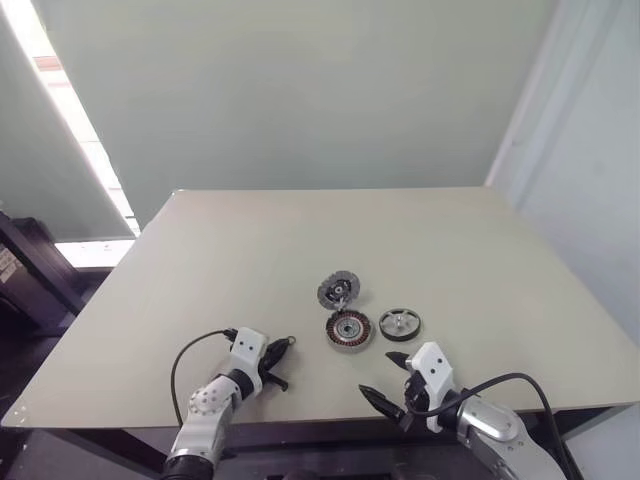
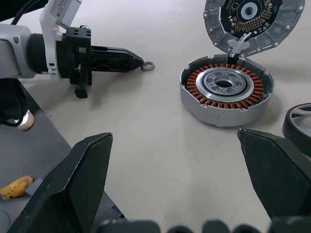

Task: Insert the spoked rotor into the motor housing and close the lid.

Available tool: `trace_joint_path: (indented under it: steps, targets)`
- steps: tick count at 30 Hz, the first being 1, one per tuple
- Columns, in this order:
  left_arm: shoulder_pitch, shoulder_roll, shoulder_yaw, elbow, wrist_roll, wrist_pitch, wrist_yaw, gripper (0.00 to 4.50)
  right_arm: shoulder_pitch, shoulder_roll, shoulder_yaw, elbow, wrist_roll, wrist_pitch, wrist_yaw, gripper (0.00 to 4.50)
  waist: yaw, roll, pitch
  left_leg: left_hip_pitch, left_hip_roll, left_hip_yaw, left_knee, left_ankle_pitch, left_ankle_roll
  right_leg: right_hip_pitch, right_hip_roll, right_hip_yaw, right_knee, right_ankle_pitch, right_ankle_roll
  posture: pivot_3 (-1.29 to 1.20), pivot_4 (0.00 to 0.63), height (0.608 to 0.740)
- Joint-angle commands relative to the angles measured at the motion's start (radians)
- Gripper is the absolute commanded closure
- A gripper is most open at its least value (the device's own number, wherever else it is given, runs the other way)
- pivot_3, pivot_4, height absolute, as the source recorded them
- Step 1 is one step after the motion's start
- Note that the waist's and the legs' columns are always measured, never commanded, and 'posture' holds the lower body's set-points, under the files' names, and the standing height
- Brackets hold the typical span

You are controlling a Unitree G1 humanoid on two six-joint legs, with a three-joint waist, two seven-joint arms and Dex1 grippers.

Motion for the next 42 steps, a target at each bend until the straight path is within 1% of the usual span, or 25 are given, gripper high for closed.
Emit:
trace_joint_path:
  steps: [1, 5, 6, 9, 11, 16, 32, 35, 41, 42]
  targets:
    - [0.015, 0.019, 0.002, -0.032, 0.002, 0.027, -0.004, 3.88, -0.018, 0.001, -0.006, -0.018, -0.003, -0.023, 0.000, 0.00, -0.002, 0.000, 0.000, 0.000, 0.000, 0.000, 0.000, 0.000, 0.000, 0.000, 0.000, 0.000, 0.000, 0.000, 0.000, 0.00, 0.000, 0.740]
    - [0.032, 0.024, 0.013, -0.054, -0.005, 0.035, 0.001, 2.44, -0.018, 0.003, -0.004, -0.014, -0.006, -0.027, 0.002, 0.00, -0.004, 0.000, 0.000, 0.000, 0.000, 0.000, -0.001, 0.000, 0.000, 0.000, 0.000, 0.000, 0.000, 0.000, 0.000, 0.00, 0.000, 0.740]
    - [0.035, 0.026, 0.014, -0.060, -0.005, 0.038, 0.002, 2.16, -0.018, 0.004, -0.004, -0.014, -0.006, -0.027, 0.002, 0.00, -0.004, 0.000, 0.000, 0.000, 0.000, 0.000, -0.001, 0.000, 0.000, 0.000, 0.000, 0.000, 0.000, 0.000, 0.000, 0.00, 0.000, 0.740]
    - [0.054, 0.024, 0.026, -0.094, -0.015, 0.038, 0.014, 1.02, -0.018, 0.004, 0.001, -0.010, -0.012, -0.031, 0.002, 0.00, -0.004, 0.000, 0.000, 0.000, 0.000, 0.000, -0.002, 0.000, 0.000, -0.001, 0.000, 0.000, 0.000, 0.000, 0.000, 0.00, 0.000, 0.740]
    - [0.059, 0.022, 0.027, -0.106, -0.015, 0.026, 0.016, 0.37, -0.019, 0.005, 0.003, -0.007, -0.013, -0.033, 0.003, 0.00, -0.004, 0.000, 0.000, 0.000, 0.000, 0.000, -0.002, 0.000, 0.000, -0.001, 0.000, 0.000, 0.000, 0.000, 0.000, 0.00, 0.000, 0.740]
    - [0.033, 0.005, 0.009, -0.118, -0.014, 0.071, 0.020, 0.37, -0.020, 0.009, 0.008, -0.004, -0.015, -0.035, 0.005, 0.00, -0.003, 0.000, 0.000, 0.000, 0.000, 0.000, -0.001, 0.000, 0.000, -0.001, 0.000, 0.000, 0.000, 0.000, 0.000, 0.00, 0.000, 0.740]
    - [-0.028, -0.002, -0.030, -0.069, 0.028, 0.089, 0.030, 0.37, -0.011, 0.010, 0.007, -0.011, -0.018, -0.033, -0.002, 0.00, 0.000, 0.000, -0.001, -0.002, 0.000, 0.000, -0.001, 0.000, 0.000, -0.002, 0.000, 0.000, 0.000, 0.000, 0.000, 0.00, 0.000, 0.740]
    - [-0.023, 0.000, -0.027, -0.066, 0.032, 0.082, 0.041, 0.91, -0.010, 0.009, 0.005, -0.011, -0.017, -0.034, -0.002, 0.00, 0.000, 0.000, -0.001, -0.002, 0.000, 0.000, 0.000, 0.000, 0.000, -0.001, 0.000, 0.000, 0.000, 0.000, 0.000, 0.00, 0.000, 0.740]
    - [-0.009, 0.008, -0.019, -0.066, 0.031, 0.077, 0.058, 3.02, -0.014, 0.008, 0.004, -0.007, -0.015, -0.033, 0.001, 0.00, 0.001, 0.000, -0.001, -0.002, 0.000, 0.000, 0.000, 0.000, 0.000, -0.001, 0.000, 0.000, 0.000, 0.000, 0.000, 0.00, 0.000, 0.740]
    - [-0.009, 0.008, -0.019, -0.065, 0.030, 0.076, 0.060, 3.44, -0.015, 0.008, 0.004, -0.007, -0.015, -0.033, 0.002, 0.00, 0.001, 0.000, -0.001, -0.002, 0.000, 0.000, 0.000, 0.000, 0.000, -0.001, 0.000, 0.000, 0.000, 0.000, 0.000, 0.00, 0.000, 0.740]
